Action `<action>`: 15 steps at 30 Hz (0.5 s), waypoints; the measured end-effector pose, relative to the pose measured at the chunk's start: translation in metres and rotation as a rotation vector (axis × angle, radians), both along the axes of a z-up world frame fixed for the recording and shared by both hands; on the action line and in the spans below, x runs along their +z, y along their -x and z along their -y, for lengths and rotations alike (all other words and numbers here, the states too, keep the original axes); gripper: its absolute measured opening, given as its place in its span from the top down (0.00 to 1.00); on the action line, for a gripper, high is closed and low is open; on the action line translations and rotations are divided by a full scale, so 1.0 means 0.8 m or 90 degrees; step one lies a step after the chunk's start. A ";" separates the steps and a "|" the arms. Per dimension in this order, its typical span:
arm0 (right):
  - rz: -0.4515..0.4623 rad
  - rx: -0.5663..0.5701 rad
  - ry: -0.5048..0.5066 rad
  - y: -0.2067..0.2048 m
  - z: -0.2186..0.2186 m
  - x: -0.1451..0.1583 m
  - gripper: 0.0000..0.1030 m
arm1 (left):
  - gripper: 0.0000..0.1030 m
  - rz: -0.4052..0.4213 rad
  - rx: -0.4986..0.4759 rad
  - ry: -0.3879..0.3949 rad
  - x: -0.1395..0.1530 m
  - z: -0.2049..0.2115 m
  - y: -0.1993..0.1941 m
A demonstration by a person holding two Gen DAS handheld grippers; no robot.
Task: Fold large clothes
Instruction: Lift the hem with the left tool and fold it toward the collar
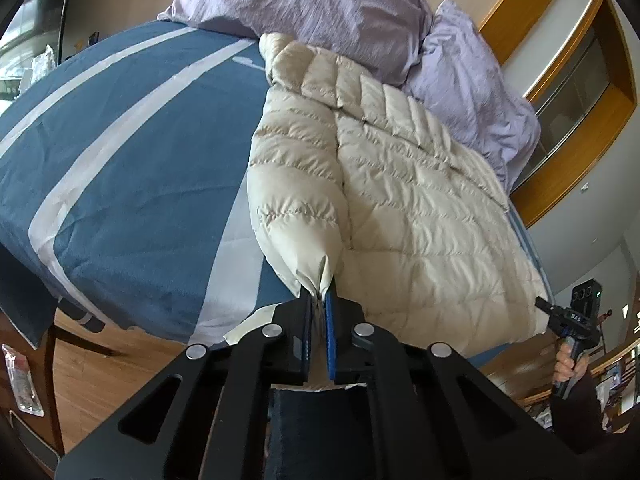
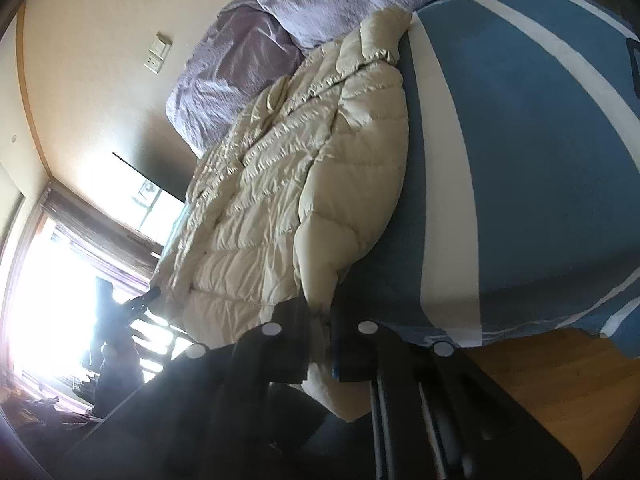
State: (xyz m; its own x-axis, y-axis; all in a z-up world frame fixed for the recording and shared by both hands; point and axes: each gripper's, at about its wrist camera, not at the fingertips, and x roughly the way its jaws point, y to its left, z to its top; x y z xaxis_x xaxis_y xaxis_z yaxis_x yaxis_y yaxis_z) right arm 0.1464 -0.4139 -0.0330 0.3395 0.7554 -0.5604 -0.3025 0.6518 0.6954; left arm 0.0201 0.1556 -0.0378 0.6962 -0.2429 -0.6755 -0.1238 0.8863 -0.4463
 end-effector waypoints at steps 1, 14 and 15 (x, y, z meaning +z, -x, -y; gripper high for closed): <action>0.004 -0.003 -0.005 -0.001 0.002 0.002 0.93 | 0.96 0.007 0.001 0.004 0.003 -0.001 0.001; 0.074 -0.068 0.005 -0.025 -0.001 0.062 0.94 | 0.97 0.079 0.025 0.025 0.058 -0.022 -0.025; 0.081 -0.074 0.015 -0.028 -0.004 0.068 0.94 | 0.97 0.082 0.025 0.024 0.062 -0.022 -0.028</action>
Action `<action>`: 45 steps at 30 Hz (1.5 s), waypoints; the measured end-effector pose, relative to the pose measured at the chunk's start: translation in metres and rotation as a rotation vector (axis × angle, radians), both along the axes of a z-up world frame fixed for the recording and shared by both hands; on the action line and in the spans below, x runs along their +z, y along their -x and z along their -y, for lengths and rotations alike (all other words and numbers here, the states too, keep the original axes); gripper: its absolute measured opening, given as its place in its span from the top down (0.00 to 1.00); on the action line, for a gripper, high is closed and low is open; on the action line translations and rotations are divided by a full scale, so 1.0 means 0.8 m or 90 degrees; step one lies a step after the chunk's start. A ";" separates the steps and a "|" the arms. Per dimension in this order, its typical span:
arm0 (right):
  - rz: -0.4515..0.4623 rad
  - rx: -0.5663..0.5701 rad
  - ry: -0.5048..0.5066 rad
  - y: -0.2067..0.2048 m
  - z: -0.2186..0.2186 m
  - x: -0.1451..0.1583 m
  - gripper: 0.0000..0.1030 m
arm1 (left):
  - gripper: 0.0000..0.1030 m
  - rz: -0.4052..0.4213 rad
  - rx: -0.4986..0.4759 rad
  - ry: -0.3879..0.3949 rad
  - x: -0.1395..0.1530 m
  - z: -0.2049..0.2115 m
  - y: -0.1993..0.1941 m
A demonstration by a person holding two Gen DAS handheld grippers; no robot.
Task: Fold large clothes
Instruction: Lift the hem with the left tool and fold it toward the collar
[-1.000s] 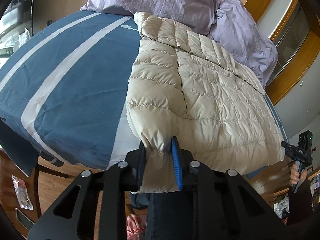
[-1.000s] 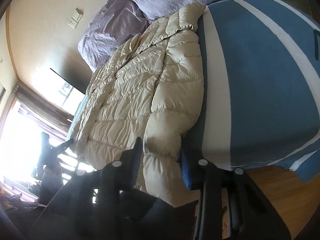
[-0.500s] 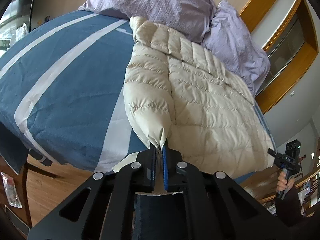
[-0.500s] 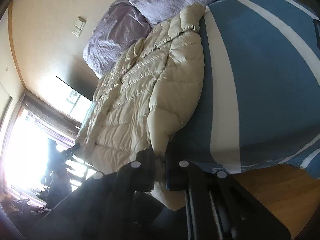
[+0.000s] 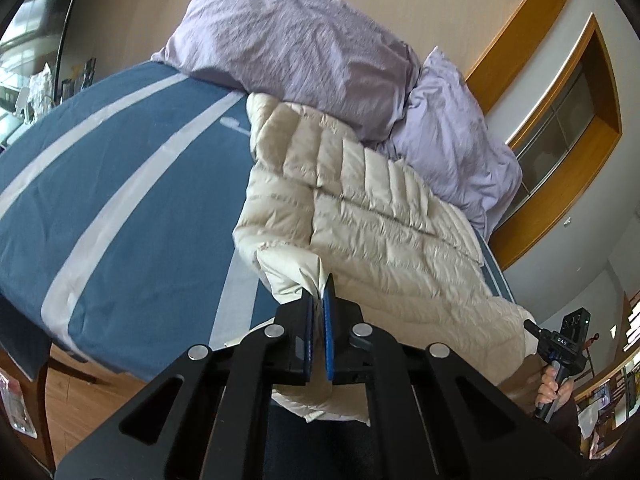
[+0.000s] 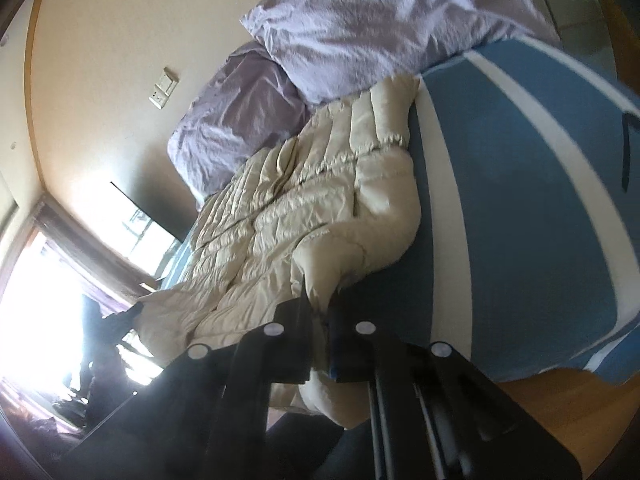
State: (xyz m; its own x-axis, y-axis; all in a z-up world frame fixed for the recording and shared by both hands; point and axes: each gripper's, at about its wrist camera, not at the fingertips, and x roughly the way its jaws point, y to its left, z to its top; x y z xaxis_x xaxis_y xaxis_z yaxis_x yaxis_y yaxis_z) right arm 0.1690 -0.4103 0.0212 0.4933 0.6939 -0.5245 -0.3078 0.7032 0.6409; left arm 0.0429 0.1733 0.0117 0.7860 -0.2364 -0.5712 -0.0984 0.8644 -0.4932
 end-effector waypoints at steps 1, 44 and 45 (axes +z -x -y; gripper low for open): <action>0.003 -0.005 0.005 -0.003 -0.001 0.003 0.94 | 0.97 0.004 0.000 0.001 0.005 0.001 -0.005; -0.071 -0.171 0.039 -0.381 -0.088 0.000 0.86 | 0.97 -0.051 0.119 0.001 0.015 -0.069 -0.365; -0.081 -0.175 0.033 -0.391 -0.090 -0.007 0.80 | 0.96 -0.055 0.122 0.005 0.011 -0.071 -0.374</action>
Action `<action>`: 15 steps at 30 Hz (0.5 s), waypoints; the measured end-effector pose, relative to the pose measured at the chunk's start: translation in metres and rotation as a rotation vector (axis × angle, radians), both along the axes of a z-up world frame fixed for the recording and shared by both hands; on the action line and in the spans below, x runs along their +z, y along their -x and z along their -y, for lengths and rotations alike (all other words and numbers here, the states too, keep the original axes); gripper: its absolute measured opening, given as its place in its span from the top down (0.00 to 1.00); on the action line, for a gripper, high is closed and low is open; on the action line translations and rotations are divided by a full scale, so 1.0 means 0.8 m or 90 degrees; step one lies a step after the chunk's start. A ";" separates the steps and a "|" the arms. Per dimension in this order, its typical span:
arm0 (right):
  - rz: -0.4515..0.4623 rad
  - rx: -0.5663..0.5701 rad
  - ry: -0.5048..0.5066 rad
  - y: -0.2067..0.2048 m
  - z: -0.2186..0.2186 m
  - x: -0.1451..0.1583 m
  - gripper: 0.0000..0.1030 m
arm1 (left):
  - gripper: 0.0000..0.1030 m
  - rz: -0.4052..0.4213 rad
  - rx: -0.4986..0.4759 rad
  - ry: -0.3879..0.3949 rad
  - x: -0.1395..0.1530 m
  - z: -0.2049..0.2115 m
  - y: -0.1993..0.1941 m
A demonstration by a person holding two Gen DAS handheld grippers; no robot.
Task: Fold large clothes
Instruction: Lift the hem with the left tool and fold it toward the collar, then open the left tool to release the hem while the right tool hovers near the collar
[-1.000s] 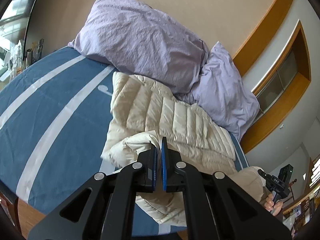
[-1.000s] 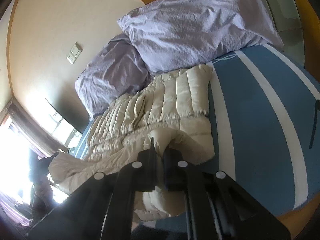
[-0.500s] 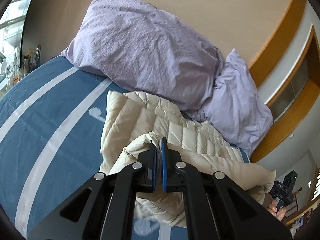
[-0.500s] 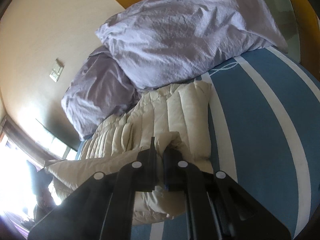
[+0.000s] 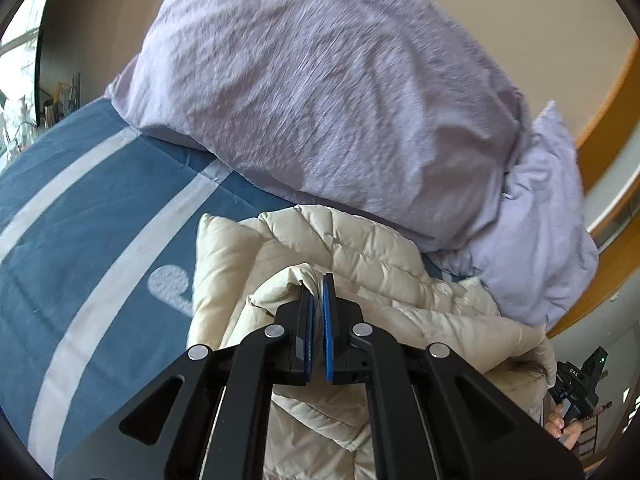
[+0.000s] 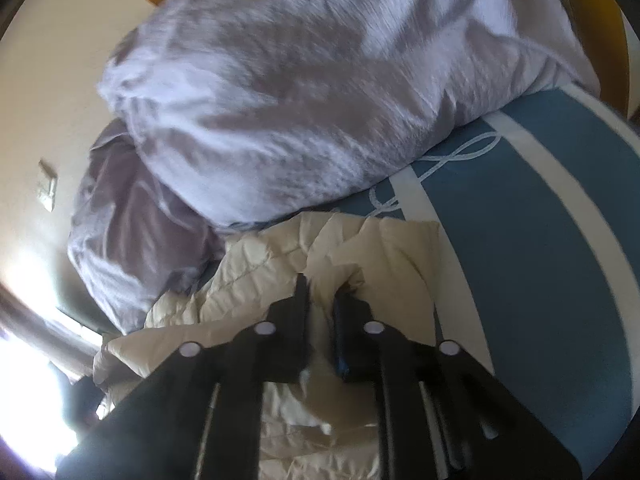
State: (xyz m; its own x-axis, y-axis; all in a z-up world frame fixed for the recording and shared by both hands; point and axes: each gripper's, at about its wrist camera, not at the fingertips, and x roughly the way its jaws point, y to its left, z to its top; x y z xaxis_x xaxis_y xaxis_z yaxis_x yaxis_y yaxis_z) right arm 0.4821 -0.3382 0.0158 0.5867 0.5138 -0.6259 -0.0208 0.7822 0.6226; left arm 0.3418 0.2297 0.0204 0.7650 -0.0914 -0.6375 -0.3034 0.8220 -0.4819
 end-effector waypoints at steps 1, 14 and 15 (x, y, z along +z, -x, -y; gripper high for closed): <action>-0.006 -0.001 -0.008 -0.007 -0.001 -0.005 0.70 | 0.96 -0.006 0.003 0.008 -0.005 -0.003 -0.010; 0.062 -0.029 0.051 0.013 0.017 0.037 0.43 | 0.37 0.004 0.020 0.009 0.027 -0.014 -0.023; 0.065 -0.025 0.054 0.018 0.016 0.041 0.43 | 0.37 0.005 0.019 0.008 0.031 -0.014 -0.015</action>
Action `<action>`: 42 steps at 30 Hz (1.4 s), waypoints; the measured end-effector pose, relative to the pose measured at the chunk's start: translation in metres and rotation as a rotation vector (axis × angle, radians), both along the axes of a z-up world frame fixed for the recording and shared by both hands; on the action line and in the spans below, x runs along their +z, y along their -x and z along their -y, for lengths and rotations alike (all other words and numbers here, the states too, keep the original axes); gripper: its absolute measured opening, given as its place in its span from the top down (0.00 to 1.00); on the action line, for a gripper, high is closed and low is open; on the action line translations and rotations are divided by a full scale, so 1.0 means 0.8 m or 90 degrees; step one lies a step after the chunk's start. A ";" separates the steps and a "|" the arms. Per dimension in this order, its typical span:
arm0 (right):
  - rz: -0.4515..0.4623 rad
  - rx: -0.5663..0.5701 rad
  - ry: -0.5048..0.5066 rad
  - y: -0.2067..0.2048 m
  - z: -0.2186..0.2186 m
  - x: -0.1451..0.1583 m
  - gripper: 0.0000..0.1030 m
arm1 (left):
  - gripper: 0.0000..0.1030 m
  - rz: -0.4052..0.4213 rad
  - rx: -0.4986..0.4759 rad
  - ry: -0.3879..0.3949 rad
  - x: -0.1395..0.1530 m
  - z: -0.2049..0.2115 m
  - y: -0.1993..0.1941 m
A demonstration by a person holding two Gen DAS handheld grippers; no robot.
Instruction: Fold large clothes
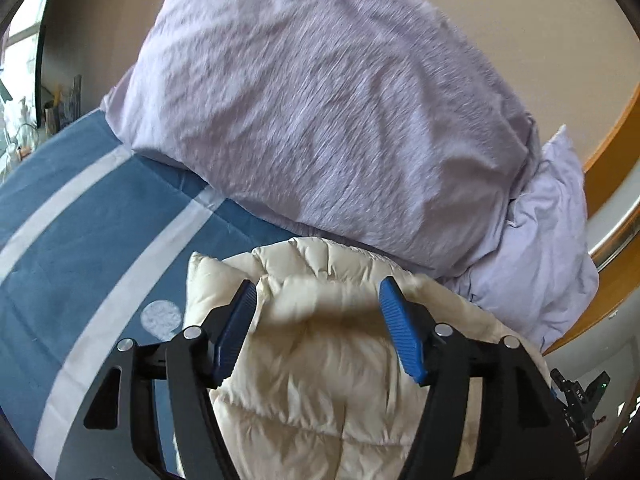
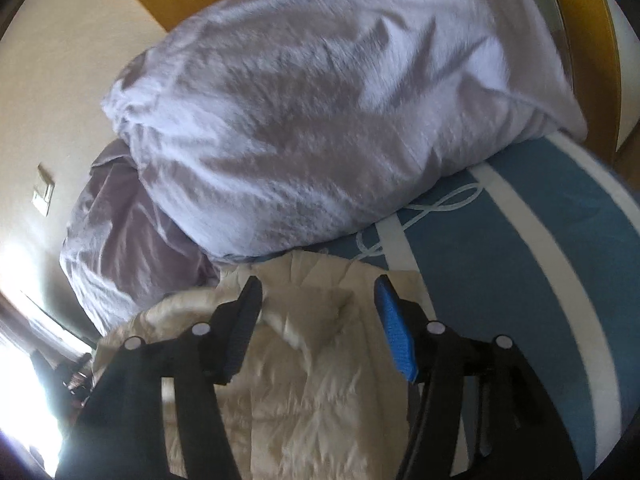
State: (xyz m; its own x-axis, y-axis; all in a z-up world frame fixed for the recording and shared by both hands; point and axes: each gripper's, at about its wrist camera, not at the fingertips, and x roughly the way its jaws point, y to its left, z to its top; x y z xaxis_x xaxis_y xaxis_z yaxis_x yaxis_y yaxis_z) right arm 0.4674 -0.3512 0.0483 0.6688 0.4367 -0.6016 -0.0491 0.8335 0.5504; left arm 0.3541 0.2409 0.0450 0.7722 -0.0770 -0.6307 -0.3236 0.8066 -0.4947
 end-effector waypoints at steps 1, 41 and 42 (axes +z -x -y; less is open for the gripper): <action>0.005 0.005 0.005 0.009 0.000 0.005 0.43 | 0.37 0.000 -0.001 -0.001 0.003 0.001 0.006; 0.006 0.036 0.397 -0.044 -0.164 -0.068 0.34 | 0.31 -0.113 0.023 -0.318 -0.079 0.079 -0.078; 0.006 0.034 0.402 -0.046 -0.166 -0.070 0.34 | 0.31 -0.114 0.024 -0.318 -0.081 0.078 -0.080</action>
State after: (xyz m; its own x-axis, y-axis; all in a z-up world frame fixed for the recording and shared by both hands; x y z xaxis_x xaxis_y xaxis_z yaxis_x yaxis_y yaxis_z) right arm 0.5041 -0.2185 -0.0081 0.6617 0.0327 -0.7490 -0.1025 0.9936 -0.0471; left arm 0.4180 0.1789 -0.0199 0.6455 0.2922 -0.7056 -0.4015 0.9158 0.0119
